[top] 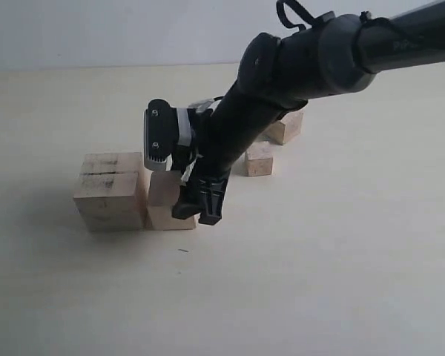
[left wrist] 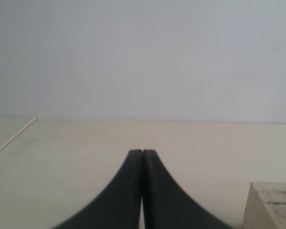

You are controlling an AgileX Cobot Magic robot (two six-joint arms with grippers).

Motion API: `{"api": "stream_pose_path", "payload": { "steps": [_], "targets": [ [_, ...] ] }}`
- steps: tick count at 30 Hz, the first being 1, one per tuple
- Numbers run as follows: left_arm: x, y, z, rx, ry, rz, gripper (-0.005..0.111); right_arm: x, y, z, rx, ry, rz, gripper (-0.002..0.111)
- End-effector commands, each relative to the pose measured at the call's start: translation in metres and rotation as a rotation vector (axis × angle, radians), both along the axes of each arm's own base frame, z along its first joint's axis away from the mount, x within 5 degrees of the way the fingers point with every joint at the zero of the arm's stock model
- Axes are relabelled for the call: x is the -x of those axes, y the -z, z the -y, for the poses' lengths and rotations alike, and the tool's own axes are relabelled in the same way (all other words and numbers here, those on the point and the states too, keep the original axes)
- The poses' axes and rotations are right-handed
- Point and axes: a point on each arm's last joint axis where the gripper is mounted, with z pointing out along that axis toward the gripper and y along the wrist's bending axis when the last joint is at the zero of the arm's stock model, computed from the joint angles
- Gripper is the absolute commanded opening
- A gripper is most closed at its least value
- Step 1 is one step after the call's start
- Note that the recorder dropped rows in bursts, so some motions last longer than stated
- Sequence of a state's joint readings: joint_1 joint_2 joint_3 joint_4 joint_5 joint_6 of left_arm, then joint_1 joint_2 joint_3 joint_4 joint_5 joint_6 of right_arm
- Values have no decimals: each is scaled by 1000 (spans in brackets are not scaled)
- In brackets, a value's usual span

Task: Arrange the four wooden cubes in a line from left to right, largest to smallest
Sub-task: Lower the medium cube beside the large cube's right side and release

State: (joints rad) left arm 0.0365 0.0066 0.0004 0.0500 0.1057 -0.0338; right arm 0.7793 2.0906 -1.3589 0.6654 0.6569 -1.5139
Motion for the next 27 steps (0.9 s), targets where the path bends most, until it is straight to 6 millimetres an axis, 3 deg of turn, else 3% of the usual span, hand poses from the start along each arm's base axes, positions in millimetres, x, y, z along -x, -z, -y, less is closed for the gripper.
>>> {"api": "stream_pose_path", "payload": {
  "steps": [1, 27],
  "targets": [
    [1, -1, 0, 7, -1, 9, 3, -1, 2, -5, -24, -4, -20, 0],
    [1, -1, 0, 7, -1, 9, 3, -5, -1, -10, -94, -29, 46, 0]
  ]
}}
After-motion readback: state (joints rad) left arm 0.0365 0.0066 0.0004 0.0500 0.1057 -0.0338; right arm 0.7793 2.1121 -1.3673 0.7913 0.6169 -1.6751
